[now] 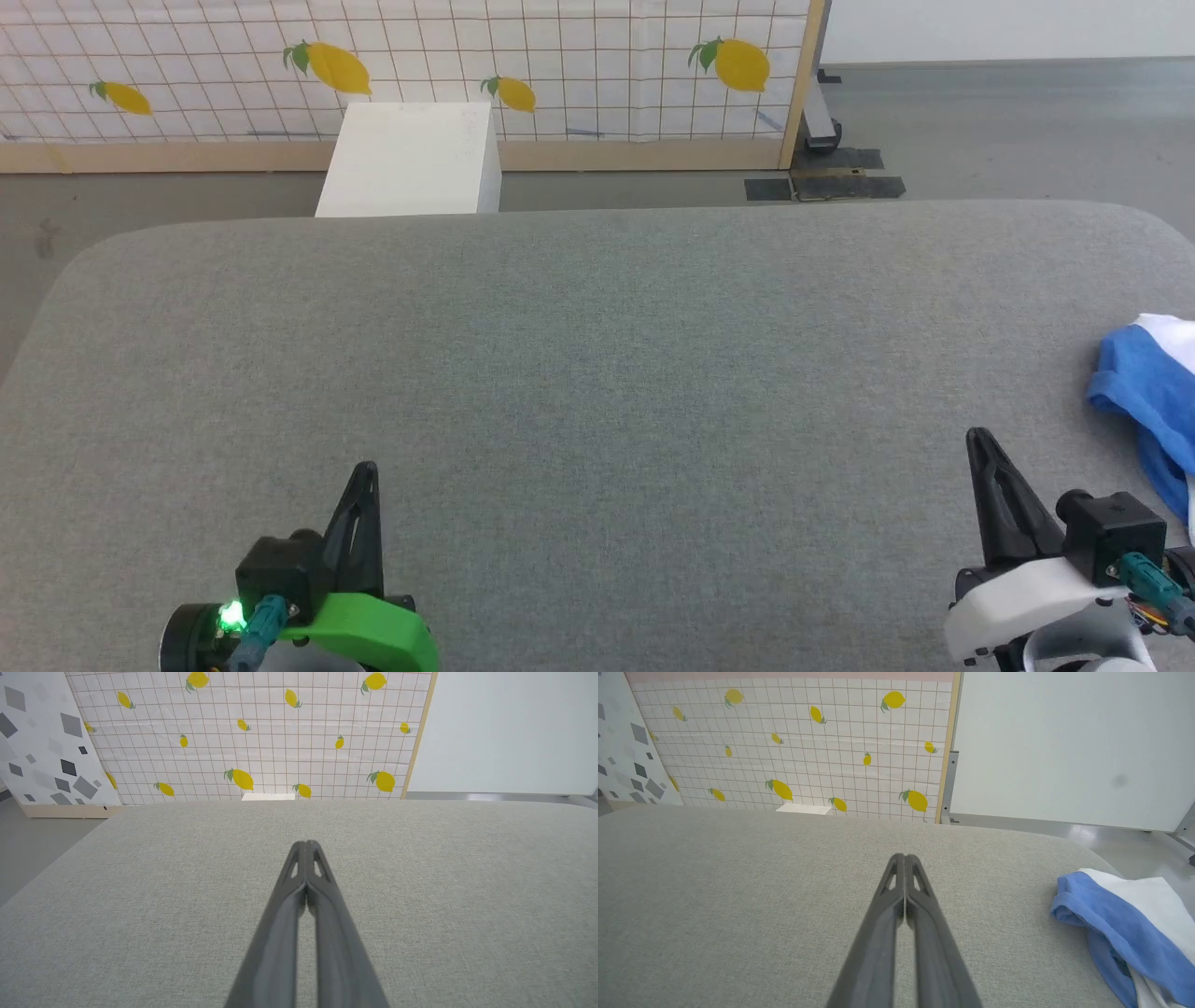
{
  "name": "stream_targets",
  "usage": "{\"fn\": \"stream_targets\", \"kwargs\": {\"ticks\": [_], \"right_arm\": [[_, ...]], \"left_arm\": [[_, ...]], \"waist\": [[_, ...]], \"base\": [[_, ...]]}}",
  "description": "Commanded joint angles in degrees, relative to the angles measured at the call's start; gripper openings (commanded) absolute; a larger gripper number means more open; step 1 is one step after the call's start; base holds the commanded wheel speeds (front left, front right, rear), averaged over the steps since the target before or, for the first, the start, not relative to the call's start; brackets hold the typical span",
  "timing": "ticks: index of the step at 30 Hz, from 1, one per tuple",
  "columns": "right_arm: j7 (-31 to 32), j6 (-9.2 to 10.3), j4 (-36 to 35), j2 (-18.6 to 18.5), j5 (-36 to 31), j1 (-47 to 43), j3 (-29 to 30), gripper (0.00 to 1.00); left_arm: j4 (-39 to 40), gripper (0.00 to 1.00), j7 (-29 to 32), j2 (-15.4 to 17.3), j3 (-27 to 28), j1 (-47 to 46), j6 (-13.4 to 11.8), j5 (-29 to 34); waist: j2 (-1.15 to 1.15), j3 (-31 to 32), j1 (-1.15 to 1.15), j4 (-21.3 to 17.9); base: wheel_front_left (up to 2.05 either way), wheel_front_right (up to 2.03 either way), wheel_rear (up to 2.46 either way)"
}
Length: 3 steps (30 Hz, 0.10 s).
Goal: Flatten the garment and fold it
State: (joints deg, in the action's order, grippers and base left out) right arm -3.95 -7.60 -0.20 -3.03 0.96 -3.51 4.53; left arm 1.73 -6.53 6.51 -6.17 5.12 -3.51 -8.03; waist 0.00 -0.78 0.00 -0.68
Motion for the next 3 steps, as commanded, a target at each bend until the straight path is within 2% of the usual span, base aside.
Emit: {"fn": "stream_targets", "kwargs": {"ticks": [1, 3], "right_arm": [[0.3, 0.06, 0.1, 0.1, -0.3, 1.0, -0.3, 0.00], [0.4, 0.07, 0.1, 0.1, -0.3, 1.1, -0.5, 0.00]], "left_arm": [[-0.3, 0.00, 0.4, -0.5, 0.5, -1.2, 0.5, 0.9], [-0.3, 0.00, 0.7, -0.7, 0.7, -1.3, 0.6, 1.2]], "waist": [[0.00, 0.0, 0.00, 0.0], [0.00, 0.1, 0.00, 0.0]], "base": [[0.00, 0.00, 0.00], [0.00, 0.00, 0.00]]}}
